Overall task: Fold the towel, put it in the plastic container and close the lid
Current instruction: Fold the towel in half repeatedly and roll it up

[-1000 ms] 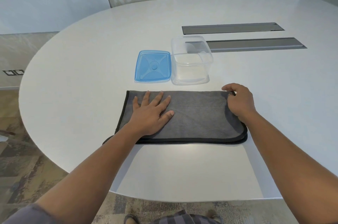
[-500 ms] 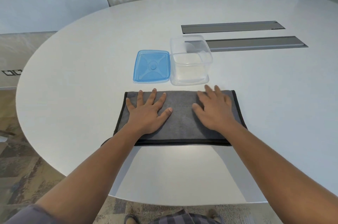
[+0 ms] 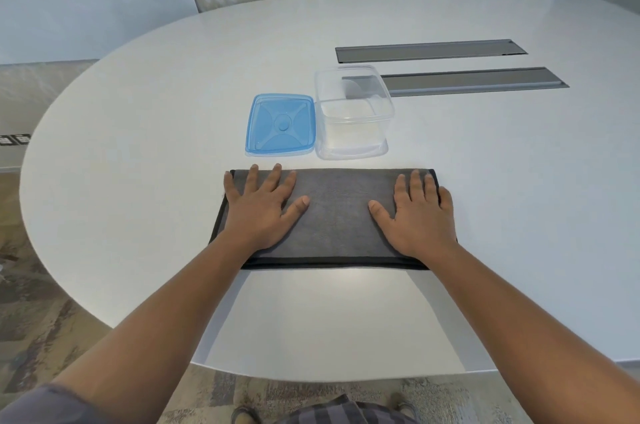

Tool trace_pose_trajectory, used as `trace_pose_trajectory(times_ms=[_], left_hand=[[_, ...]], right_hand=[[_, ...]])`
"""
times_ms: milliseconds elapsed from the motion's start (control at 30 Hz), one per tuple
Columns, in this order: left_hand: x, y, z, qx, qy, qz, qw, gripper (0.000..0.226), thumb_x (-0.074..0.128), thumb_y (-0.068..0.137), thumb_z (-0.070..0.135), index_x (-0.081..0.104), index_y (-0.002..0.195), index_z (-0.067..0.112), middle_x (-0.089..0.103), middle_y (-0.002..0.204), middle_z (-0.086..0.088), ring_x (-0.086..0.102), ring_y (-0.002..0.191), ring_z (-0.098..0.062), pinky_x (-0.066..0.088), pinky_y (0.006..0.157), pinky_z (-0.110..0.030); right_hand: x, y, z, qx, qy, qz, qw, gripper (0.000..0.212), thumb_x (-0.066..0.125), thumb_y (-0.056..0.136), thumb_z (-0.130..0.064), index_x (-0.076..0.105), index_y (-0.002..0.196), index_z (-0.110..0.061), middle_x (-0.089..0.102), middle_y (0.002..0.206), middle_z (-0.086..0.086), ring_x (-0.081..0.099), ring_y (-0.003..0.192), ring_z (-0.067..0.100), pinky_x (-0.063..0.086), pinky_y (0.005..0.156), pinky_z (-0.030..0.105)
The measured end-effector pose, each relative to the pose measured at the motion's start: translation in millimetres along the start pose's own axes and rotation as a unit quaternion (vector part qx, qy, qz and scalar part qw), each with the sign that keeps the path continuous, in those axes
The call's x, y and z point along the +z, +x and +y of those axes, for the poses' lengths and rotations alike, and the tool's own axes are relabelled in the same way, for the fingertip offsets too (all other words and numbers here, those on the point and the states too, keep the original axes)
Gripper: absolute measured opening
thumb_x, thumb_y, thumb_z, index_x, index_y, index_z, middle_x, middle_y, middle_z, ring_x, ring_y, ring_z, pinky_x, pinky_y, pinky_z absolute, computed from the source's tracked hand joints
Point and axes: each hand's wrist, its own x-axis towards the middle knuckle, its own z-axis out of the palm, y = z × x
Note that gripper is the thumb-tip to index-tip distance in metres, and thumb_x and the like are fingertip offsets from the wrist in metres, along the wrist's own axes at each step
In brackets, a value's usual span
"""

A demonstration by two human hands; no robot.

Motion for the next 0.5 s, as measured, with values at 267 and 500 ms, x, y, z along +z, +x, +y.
trace_pose_trajectory(times_ms=[267, 500], left_hand=[[1, -6, 60, 0.137, -0.067, -0.039, 0.988, 0.059, 0.015, 0.104, 0.061, 0.004, 0.161, 0.047, -0.002, 0.172, 0.012, -0.011, 0.158, -0.023, -0.006, 0.124, -0.059], [7, -12, 48, 0.057, -0.019, -0.068, 0.996, 0.084, 0.008, 0.085, 0.090, -0.007, 0.158, 0.052, -0.013, 0.171, 0.010, -0.016, 0.157, -0.032, -0.011, 0.116, -0.071]], right_hand=[[8, -17, -36, -0.091, 0.017, -0.009, 0.996, 0.075, 0.011, 0.101, -0.065, 0.002, 0.166, -0.029, -0.004, 0.175, 0.000, -0.009, 0.160, 0.029, -0.002, 0.125, 0.061], [4, -17, -14, -0.034, 0.022, -0.024, 0.999, 0.088, 0.007, 0.092, -0.081, -0.002, 0.166, -0.033, -0.009, 0.175, 0.005, -0.012, 0.160, 0.031, -0.004, 0.125, 0.059]])
